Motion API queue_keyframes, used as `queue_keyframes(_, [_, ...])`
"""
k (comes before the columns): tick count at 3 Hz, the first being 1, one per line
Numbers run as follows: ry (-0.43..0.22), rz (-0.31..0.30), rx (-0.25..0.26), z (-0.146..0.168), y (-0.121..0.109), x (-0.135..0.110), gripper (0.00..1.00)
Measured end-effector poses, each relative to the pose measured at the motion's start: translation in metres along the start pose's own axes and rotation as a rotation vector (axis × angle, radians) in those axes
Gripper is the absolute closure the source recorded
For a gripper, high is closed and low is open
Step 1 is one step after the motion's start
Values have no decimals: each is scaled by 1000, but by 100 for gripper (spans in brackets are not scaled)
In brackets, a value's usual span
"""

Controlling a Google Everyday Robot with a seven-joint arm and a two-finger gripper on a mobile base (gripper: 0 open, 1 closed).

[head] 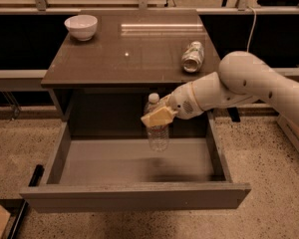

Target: Pick water bottle from top drawer and place on counter

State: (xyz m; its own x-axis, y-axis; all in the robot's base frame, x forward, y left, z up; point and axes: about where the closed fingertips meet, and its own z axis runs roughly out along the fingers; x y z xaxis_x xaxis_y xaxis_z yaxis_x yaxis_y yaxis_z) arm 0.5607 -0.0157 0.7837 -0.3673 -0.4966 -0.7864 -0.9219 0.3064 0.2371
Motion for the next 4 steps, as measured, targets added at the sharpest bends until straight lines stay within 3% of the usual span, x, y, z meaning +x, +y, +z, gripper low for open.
queue_keyframes(1, [-13, -42, 18, -62, 3, -48, 100])
queue_keyframes(2, [-2, -39, -5, -110, 4, -83, 100])
queue_keyframes(3, [-3, -7, -4, -142, -8, -125, 100])
queue_keyframes(4, [-35, -37, 47, -166, -11, -149, 100])
